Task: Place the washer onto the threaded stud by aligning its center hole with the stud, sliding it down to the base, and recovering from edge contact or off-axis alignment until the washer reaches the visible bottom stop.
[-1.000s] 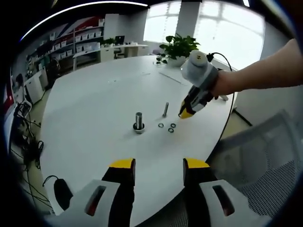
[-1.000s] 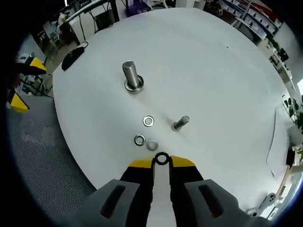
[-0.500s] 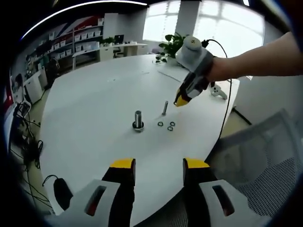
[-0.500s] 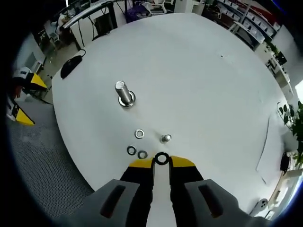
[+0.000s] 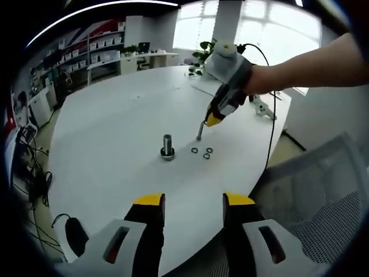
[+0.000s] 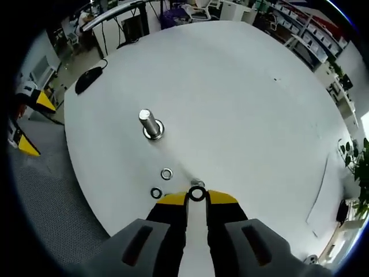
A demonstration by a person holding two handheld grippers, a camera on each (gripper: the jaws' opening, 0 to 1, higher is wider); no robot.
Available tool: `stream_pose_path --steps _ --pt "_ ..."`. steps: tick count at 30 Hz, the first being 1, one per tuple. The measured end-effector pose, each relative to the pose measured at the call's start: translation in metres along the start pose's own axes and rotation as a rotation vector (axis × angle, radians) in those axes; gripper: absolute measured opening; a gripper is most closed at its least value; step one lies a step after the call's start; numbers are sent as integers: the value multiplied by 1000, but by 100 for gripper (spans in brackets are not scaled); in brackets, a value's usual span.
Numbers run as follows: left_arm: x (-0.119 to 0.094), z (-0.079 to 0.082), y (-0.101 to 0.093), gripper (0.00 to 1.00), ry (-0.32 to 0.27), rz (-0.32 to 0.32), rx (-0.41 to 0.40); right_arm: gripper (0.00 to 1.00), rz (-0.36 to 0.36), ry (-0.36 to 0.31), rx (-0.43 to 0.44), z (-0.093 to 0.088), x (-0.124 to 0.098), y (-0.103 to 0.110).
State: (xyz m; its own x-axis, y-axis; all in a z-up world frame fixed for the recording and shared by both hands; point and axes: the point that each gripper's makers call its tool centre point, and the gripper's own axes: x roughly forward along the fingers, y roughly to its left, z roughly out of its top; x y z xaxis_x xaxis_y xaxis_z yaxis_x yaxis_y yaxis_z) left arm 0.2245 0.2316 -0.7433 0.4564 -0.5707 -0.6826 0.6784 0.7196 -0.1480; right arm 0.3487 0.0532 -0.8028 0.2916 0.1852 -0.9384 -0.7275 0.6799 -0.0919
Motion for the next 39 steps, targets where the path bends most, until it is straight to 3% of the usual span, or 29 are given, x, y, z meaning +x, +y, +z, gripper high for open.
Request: stream_pose_path --steps 18,39 --pt "0 -1 -1 39 3 -7 -1 14 11 22 -37 5 15 -4" --pt "1 -6 4 39 18 10 -6 14 47 85 -56 -10 47 -2"
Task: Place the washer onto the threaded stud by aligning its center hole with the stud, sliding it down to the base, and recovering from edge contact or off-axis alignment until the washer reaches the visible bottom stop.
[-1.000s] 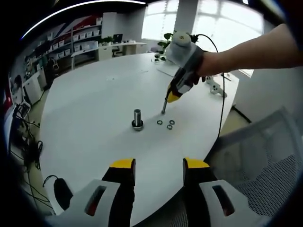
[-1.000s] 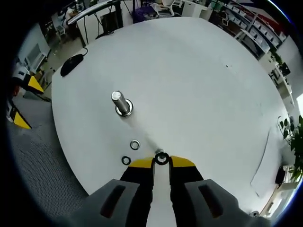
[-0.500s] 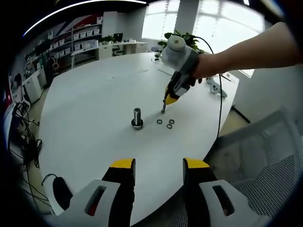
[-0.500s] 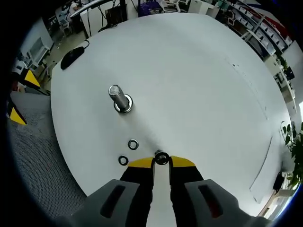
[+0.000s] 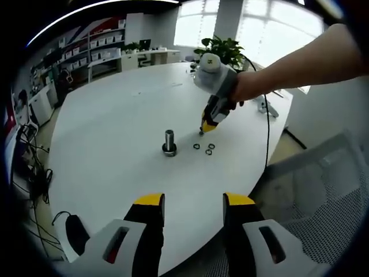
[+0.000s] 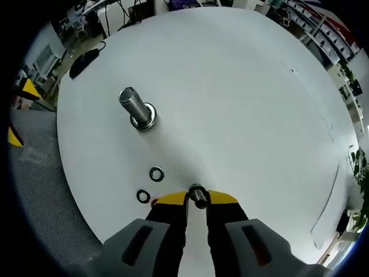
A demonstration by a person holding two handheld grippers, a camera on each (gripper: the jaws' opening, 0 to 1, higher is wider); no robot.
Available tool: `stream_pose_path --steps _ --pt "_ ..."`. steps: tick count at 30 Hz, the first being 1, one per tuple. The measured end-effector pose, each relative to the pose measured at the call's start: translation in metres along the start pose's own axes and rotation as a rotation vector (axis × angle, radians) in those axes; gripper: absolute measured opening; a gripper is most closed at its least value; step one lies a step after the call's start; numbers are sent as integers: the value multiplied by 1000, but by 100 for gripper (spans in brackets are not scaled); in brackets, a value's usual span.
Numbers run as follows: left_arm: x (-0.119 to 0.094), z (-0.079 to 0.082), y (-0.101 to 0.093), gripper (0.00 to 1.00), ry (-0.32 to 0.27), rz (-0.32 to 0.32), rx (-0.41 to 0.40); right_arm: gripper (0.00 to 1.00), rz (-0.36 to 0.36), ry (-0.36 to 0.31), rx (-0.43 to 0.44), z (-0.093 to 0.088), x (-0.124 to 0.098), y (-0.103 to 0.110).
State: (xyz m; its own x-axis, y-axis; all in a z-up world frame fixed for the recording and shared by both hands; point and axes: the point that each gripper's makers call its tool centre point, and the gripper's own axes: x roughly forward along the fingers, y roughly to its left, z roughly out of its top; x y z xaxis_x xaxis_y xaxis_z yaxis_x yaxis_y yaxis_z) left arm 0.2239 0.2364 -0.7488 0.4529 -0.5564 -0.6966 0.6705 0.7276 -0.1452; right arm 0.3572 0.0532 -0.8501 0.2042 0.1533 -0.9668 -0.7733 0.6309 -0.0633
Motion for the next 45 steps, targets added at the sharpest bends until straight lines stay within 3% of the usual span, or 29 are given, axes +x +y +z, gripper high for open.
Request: stream_pose_path --steps 16,29,42,45 --pt "1 -4 -1 39 16 3 8 18 35 24 53 -13 11 7" --pt "1 -4 -1 39 22 5 20 24 7 15 61 -34 -1 10" --pt "2 -8 -1 39 35 11 30 23 63 6 25 -24 4 43" --pt "2 -7 -1 39 34 11 32 23 64 10 31 -24 8 42"
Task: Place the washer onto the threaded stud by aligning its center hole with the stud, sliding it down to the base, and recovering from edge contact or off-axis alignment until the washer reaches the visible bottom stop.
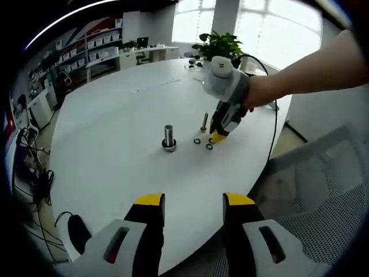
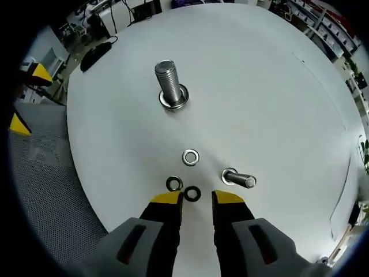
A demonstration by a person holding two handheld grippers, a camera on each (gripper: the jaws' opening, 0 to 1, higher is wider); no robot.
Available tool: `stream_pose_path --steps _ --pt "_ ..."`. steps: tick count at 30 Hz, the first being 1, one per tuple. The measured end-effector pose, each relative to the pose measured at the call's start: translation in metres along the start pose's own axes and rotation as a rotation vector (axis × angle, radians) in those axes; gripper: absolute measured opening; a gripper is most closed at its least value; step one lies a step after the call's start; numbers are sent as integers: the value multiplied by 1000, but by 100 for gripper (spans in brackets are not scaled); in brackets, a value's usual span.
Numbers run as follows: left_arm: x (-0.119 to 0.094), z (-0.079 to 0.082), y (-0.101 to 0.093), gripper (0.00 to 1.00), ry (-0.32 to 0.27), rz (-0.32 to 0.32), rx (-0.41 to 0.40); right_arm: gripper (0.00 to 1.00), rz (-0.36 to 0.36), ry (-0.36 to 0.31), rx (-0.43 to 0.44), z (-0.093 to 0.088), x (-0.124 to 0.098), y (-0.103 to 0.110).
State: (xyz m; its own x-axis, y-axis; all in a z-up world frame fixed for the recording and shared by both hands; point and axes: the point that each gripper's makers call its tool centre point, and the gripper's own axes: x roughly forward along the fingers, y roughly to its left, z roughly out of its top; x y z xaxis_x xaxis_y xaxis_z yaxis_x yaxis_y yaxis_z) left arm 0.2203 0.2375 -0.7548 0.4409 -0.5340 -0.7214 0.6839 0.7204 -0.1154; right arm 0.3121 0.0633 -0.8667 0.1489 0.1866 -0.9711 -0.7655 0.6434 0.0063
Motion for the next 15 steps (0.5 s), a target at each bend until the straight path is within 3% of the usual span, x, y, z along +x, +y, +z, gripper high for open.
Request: stream_pose_path --steps 11,15 --pt "0 -2 2 38 6 3 -6 17 -13 -1 -14 -1 2 -6" --pt "0 -3 3 38 10 5 -9 17 -7 -10 -92 0 2 -5"
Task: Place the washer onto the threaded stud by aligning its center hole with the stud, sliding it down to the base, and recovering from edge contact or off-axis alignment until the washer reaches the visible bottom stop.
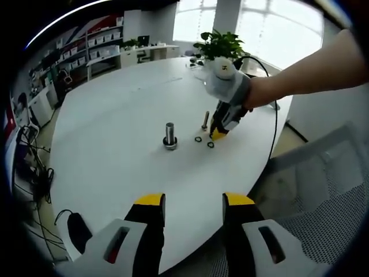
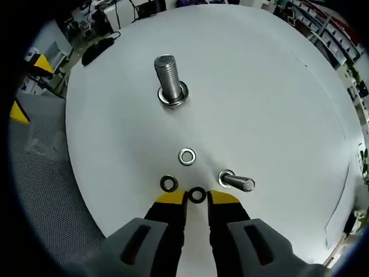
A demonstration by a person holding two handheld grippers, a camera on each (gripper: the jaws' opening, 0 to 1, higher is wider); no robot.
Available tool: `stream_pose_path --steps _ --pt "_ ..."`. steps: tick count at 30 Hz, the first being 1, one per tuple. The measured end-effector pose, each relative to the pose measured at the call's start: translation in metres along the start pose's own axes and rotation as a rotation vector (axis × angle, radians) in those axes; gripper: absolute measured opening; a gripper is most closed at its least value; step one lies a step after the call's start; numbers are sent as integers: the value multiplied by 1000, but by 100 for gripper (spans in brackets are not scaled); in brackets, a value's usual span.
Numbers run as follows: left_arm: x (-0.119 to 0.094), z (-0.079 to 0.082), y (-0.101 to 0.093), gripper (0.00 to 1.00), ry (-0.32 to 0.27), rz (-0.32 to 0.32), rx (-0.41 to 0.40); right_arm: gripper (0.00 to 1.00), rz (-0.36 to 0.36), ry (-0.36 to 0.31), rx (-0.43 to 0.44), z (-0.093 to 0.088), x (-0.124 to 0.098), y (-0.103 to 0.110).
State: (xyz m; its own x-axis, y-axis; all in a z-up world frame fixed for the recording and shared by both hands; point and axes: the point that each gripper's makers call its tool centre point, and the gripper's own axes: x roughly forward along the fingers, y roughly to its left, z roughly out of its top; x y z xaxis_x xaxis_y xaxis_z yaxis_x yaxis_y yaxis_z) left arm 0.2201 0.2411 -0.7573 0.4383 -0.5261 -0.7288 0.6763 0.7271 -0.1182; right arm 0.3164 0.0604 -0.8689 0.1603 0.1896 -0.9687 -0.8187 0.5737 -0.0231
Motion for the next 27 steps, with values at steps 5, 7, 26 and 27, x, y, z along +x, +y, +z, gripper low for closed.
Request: stream_pose_path --steps 5,7,26,27 --pt "0 3 -1 38 -9 -4 -7 15 1 34 -4 2 1 0" --pt "1 3 -1 38 -6 -6 -3 15 3 50 12 2 1 0" --pt "-1 4 -1 38 -17 -7 -5 18 56 68 -180 -2 1 4" --pt "-1 5 -1 38 -18 -7 -5 19 58 67 -191 -1 1 4"
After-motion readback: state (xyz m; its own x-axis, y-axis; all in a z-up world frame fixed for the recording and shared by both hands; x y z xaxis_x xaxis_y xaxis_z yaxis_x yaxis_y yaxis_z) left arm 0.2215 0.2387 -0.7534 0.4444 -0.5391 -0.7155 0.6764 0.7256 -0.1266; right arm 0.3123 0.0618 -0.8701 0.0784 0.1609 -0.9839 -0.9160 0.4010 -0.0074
